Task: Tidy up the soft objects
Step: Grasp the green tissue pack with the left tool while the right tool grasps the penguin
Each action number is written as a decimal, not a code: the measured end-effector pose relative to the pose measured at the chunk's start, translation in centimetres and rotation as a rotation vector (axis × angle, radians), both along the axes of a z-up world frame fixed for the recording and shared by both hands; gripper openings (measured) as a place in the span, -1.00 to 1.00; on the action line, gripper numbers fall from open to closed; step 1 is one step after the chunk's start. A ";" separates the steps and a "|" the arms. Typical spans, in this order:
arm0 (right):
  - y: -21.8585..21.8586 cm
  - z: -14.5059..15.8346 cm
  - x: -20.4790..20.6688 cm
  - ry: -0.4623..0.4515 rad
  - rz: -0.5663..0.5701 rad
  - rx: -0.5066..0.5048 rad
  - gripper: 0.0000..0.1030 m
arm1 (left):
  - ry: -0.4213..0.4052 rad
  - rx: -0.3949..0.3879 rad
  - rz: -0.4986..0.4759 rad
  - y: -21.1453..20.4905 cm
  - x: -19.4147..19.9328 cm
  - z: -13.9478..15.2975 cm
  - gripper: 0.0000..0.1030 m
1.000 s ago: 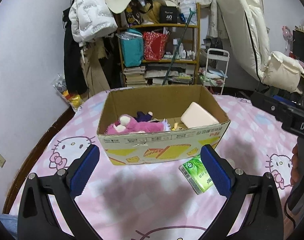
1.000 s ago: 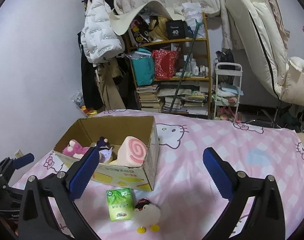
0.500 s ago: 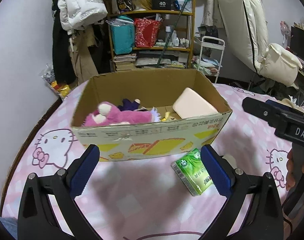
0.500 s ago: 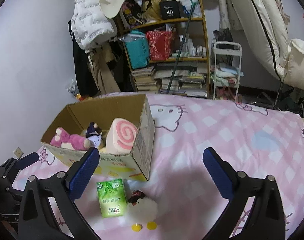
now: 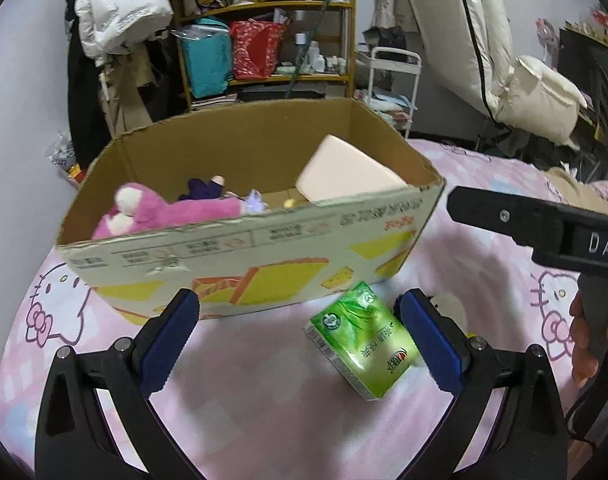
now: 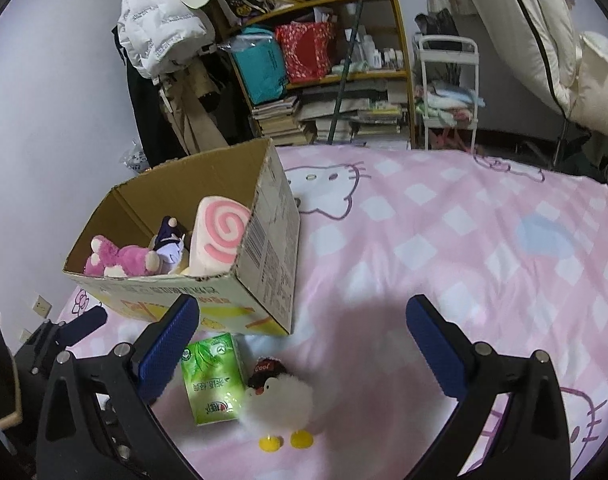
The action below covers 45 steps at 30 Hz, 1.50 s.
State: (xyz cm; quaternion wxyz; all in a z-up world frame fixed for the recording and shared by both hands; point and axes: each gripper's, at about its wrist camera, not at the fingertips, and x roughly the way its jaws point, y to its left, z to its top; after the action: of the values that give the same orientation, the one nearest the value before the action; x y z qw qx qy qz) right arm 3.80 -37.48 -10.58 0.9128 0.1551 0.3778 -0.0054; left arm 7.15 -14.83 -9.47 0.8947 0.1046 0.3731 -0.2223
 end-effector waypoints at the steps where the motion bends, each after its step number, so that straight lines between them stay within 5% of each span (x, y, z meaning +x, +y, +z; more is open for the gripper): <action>1: 0.0 -0.2 0.1 0.008 -0.001 0.001 1.00 | 0.002 0.005 -0.006 -0.2 0.0 -0.2 0.93; 14: 0.5 -2.5 0.8 0.135 0.013 0.014 1.00 | 0.053 0.037 -0.046 -1.6 0.0 -1.9 0.93; 41: 1.6 -4.7 0.8 0.256 0.064 0.055 1.00 | 0.113 0.084 -0.083 -2.4 -0.5 -3.3 0.93; 45: 1.5 -5.5 1.0 0.294 0.071 0.085 0.77 | 0.124 0.087 -0.075 -2.6 -0.3 -3.7 0.93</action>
State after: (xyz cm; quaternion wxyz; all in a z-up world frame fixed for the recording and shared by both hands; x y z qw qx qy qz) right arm 4.76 -35.96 -16.10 0.8400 0.1777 0.5123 0.0202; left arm 6.84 -17.44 -13.15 0.8554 0.1432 0.4331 -0.2453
